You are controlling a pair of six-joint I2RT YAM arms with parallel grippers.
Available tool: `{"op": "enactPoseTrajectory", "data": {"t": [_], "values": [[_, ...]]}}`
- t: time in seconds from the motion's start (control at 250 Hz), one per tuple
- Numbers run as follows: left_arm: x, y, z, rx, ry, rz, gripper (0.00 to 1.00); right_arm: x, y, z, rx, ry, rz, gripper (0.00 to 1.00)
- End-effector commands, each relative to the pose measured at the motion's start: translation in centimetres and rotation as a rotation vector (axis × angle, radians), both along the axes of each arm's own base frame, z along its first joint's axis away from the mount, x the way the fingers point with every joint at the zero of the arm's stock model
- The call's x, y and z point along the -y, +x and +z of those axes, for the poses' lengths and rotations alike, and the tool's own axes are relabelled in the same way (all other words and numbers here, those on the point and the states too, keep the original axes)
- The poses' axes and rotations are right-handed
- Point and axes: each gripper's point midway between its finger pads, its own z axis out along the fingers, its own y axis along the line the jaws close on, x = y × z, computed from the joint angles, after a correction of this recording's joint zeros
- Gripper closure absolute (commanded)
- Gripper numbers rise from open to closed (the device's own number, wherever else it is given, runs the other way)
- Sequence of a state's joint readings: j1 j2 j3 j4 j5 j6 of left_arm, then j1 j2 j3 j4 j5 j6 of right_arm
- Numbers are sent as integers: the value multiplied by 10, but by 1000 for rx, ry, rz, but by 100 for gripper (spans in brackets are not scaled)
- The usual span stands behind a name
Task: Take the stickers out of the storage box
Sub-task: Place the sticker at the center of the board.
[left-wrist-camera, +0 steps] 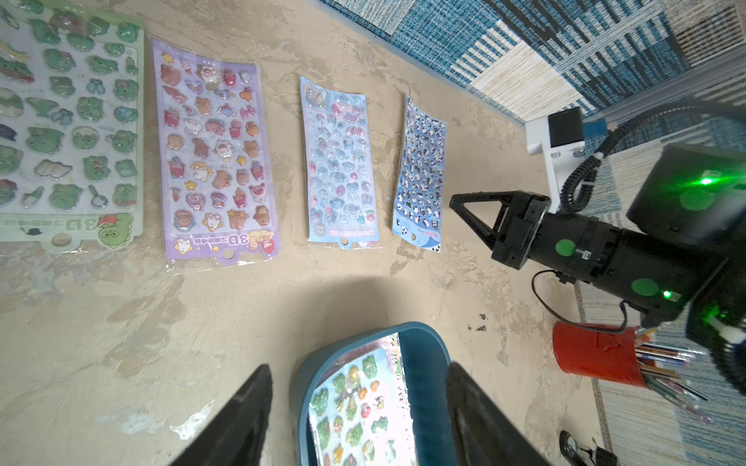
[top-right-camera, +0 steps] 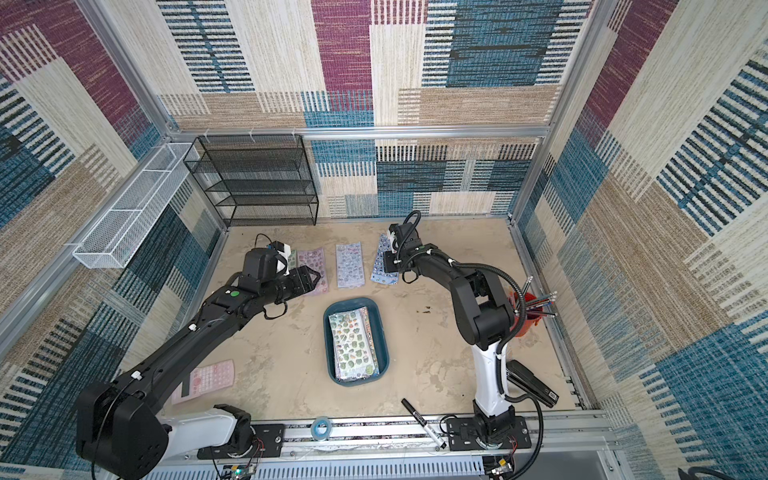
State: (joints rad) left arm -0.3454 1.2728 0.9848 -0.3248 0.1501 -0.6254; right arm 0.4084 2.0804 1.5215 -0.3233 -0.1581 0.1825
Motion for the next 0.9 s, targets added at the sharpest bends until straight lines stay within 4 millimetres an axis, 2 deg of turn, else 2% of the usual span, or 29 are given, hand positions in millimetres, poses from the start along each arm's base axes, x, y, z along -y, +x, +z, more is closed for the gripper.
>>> {"op": "enactPoseTrajectory", "data": {"t": [0.0, 0.22, 0.404, 0.588, 0.7, 0.816, 0.896], "values": [[-1, 3, -7, -22, -16, 35, 32, -14, 1, -8, -12, 36, 13, 100], [11, 13, -10, -42, -58, 10, 33, -9, -5, -28, -43, 10, -7, 100], [13, 10, -15, -60, -56, -6, 34, 4, -12, -44, -66, -30, -53, 100], [3, 4, -10, -44, 10, -10, 33, 10, -13, -29, -36, -26, -79, 100], [-2, 4, -9, -32, 38, 2, 32, 24, -15, -19, -32, -26, -128, 96], [0, 6, -7, -23, 37, -9, 32, 42, -15, -13, -35, -22, -185, 93], [1, 7, -4, -22, 46, -23, 32, 41, -13, -5, -26, -17, -181, 91]]}}
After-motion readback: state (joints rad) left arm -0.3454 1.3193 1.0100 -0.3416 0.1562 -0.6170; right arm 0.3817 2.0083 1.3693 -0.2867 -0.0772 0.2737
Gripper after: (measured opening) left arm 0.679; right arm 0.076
